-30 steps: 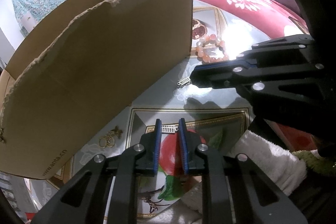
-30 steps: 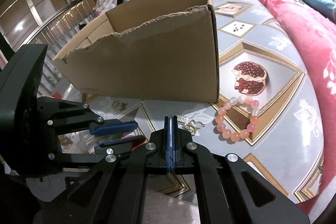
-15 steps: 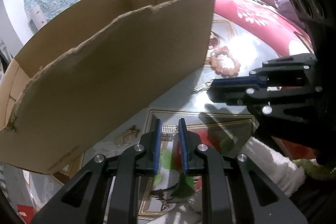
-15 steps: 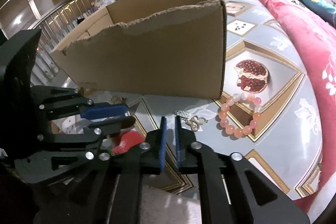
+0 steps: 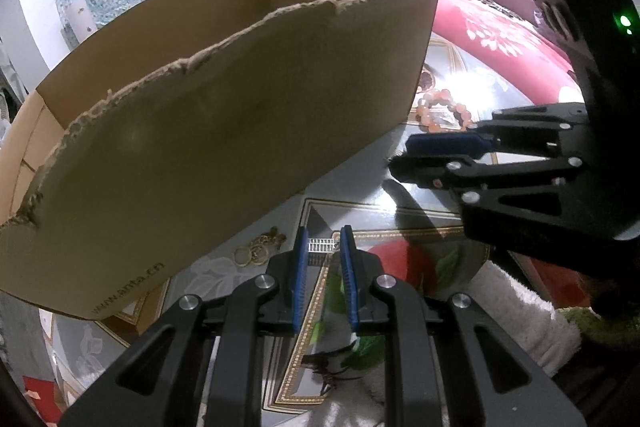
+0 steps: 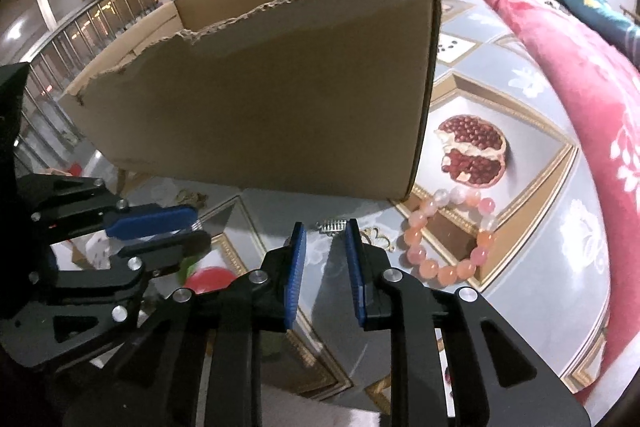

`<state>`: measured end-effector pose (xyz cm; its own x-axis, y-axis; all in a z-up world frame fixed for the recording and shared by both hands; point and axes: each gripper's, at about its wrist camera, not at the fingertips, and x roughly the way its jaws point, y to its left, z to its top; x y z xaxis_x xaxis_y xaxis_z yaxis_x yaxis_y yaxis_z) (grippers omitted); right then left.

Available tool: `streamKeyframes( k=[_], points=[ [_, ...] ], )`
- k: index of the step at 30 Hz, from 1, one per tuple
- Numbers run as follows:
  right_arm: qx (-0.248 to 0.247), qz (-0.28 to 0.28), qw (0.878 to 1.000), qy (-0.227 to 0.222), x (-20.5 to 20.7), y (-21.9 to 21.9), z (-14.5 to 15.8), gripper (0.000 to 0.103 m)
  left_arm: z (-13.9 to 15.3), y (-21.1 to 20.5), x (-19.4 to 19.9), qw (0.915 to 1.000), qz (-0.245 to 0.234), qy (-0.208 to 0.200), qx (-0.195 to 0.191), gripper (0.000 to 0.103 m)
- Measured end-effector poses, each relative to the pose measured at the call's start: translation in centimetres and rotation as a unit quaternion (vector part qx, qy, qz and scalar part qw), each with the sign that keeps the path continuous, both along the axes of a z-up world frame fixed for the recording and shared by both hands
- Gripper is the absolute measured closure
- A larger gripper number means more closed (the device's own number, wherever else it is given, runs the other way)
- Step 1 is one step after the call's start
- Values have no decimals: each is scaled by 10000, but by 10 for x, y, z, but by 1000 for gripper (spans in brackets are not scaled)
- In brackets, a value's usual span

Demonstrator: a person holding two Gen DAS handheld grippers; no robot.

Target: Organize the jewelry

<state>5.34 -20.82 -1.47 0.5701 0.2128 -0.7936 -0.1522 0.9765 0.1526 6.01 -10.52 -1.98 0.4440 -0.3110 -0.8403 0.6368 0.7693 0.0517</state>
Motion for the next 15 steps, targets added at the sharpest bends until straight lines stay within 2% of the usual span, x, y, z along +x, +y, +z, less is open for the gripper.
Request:
streamKeyframes(
  k=[7,15],
  points=[
    [-514,57,9986,-90,3,12,1,83,-1,2,2,10000,23,35,1,87],
    [-639,146,9977,-158,-1,20,4,82,-4,0,3,10000,10,85,3,87]
  ],
)
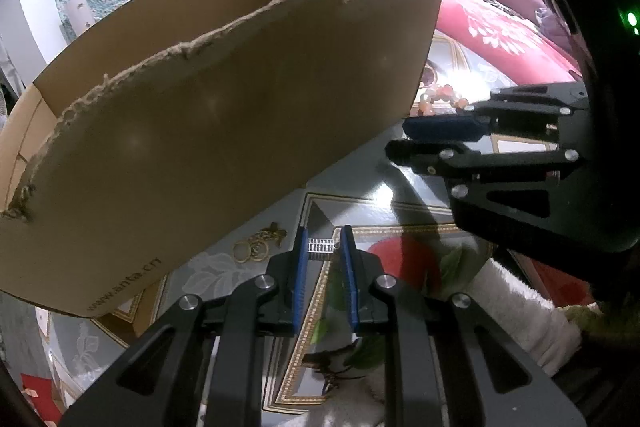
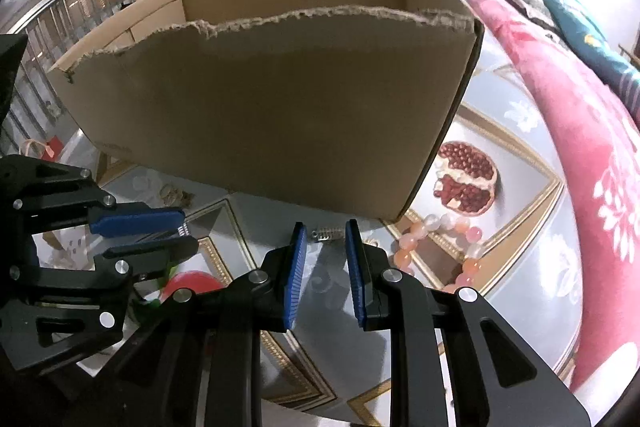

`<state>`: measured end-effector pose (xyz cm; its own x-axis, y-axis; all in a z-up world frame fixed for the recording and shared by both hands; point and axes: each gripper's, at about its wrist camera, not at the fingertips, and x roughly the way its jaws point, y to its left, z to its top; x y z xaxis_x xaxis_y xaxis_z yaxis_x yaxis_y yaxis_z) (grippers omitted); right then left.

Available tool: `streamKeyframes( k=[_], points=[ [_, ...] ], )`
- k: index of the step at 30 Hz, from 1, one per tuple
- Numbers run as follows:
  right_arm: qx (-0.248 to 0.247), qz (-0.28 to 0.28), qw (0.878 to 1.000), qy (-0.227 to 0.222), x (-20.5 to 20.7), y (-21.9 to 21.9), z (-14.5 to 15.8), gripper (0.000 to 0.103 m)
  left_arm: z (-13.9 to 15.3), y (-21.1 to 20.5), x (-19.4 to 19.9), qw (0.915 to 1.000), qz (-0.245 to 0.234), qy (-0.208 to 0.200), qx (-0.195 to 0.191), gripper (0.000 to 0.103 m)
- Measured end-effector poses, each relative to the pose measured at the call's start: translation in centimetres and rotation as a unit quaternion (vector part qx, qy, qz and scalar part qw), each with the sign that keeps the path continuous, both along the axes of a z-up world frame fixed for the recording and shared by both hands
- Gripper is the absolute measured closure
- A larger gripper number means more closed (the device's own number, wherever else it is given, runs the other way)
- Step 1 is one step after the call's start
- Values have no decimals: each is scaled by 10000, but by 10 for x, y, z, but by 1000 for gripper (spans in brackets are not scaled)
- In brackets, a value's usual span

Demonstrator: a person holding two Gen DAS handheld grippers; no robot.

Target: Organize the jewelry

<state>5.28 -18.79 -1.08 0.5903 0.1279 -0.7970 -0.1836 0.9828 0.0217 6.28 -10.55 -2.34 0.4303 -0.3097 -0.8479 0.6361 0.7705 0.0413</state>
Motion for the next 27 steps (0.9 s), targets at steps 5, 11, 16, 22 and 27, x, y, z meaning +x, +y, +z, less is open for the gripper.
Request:
streamKeyframes(
  k=[5,11,16,22,27],
  points=[
    [-131,189,9997,51,1,5,-2,81,0,0,0,10000,-1,0,0,87],
    [-97,360,9990,236,3,10,-2,80,1,0,0,10000,0,1,0,87],
    [-8,372,9988,326,4,11,-1,88,1,0,0,10000,4,12,5,87],
    [127,341,9987,362,2,10,-2,98,2,0,0,10000,17,10,-4,87],
    [222,434,9979,431,6,7,-1,98,1,0,0,10000,27,-1,-18,87]
  ],
)
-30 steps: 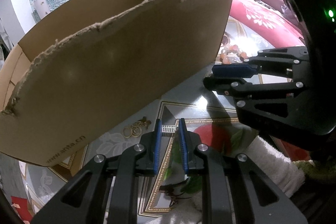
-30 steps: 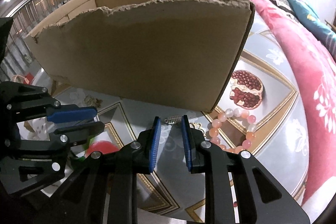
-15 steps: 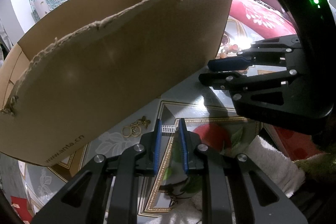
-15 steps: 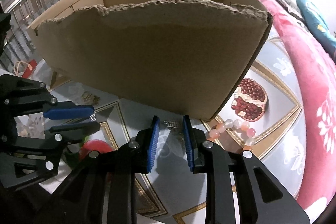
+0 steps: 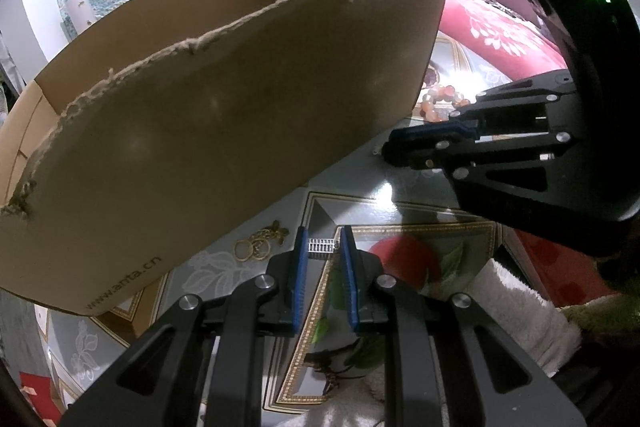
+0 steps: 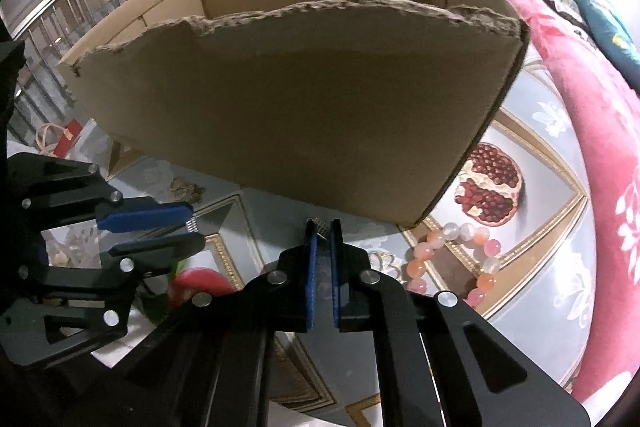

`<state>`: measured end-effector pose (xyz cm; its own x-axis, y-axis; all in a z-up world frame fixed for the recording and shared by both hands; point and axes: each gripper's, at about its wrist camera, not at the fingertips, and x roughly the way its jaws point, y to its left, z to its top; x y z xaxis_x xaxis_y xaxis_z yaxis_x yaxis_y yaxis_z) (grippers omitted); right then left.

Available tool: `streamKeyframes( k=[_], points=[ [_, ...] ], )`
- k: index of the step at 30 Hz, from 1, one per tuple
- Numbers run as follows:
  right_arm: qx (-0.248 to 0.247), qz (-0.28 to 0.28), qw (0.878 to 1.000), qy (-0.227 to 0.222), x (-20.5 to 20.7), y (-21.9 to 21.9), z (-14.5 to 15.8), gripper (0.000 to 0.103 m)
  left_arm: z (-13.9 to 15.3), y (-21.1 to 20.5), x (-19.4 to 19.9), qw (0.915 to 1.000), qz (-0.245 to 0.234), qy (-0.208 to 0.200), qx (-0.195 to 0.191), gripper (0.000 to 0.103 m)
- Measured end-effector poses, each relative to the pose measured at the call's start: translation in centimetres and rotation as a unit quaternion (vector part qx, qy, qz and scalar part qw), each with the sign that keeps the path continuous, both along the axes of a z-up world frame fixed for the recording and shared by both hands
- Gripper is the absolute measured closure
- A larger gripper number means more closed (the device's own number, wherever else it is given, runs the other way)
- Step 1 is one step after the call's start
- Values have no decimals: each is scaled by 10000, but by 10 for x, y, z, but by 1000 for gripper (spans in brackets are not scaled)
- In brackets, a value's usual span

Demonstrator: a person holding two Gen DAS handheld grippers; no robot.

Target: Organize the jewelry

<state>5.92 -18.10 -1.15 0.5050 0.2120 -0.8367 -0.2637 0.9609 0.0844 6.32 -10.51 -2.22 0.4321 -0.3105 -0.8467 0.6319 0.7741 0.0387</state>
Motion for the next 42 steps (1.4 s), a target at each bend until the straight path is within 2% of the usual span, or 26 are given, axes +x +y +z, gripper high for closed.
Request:
streamKeyframes(
  k=[7,11,19,20,21,24,35,42],
  points=[
    [269,376,9989,65,-12,10,3,96,2,2,0,10000,17,-6,-12,87],
    [127,253,9996,-97,-14,8,7,83,3,4,0,10000,23,-5,-23,87],
    [-76,270,9995,-125,1,10,1,81,6,7,0,10000,55,-9,-29,87],
    [-98,264,9995,-153,-1,10,-1,85,6,8,0,10000,58,-12,-33,87],
    [-88,277,9995,-145,-1,9,-1,97,7,8,0,10000,61,-16,-38,87],
    [103,215,9996,-124,0,10,1,103,7,9,0,10000,72,-26,-51,87],
    [716,-215,9963,-420,-20,-13,30,103,15,14,-7,9997,81,-176,-139,87],
    [980,-236,9914,-832,-31,-26,67,103,36,27,-15,9983,48,-367,-443,87]
  ],
)
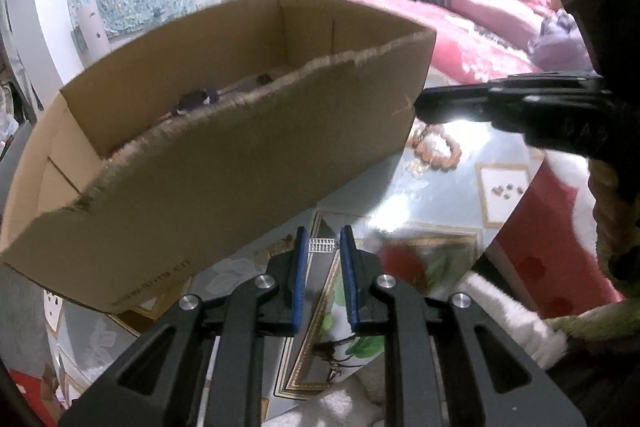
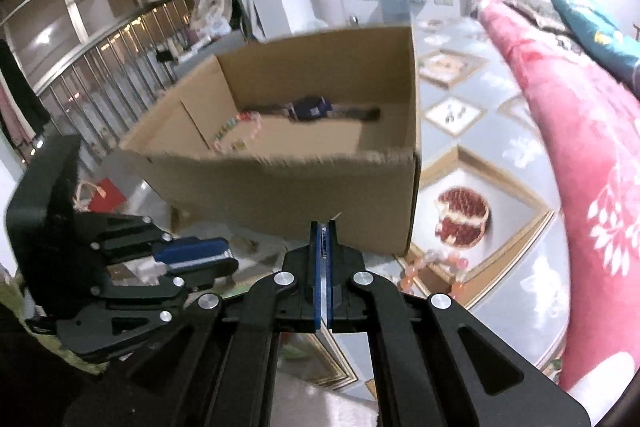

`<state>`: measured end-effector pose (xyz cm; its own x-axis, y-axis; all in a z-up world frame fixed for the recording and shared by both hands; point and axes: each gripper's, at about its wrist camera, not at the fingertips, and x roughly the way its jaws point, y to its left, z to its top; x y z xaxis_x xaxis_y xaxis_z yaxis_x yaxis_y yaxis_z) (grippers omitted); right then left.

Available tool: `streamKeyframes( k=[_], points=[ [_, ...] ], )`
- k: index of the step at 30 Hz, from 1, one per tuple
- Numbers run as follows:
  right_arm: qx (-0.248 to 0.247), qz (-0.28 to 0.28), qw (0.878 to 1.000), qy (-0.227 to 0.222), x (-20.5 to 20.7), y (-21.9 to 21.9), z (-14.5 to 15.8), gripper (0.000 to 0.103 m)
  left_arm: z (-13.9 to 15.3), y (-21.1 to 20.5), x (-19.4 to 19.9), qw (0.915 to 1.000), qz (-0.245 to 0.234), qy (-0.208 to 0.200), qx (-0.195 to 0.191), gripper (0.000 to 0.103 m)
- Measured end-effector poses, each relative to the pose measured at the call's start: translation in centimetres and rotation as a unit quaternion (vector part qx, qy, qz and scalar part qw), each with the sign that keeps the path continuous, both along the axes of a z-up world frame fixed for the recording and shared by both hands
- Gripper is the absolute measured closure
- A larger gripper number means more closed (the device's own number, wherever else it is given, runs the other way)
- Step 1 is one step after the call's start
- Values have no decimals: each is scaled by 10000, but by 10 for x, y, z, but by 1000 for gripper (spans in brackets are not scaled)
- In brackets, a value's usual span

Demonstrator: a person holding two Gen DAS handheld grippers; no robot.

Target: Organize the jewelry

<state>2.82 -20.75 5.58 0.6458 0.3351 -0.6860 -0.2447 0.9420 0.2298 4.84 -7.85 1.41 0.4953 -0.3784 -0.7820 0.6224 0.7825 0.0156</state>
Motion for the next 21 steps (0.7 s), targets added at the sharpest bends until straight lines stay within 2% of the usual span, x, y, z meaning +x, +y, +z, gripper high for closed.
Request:
streamKeyframes(
  k=[8,13,16,18,21],
  points=[
    [396,144,9960,-785,4,0,49,103,65,17,7,9963,-224,-235,-796,87],
    [575,244,9929,-1014,27,0,64,103,101,21,30,9919,-166,-260,-1232,87],
    [639,261,9929,-966,44,4,63,103,111,22,52,9903,-51,-258,-1365,87],
    [701,274,9940,-799,62,6,56,103,110,20,67,9912,82,-262,-1295,87],
    [626,256,9969,-412,91,11,40,103,99,19,93,9920,296,-57,-1228,87]
  ],
)
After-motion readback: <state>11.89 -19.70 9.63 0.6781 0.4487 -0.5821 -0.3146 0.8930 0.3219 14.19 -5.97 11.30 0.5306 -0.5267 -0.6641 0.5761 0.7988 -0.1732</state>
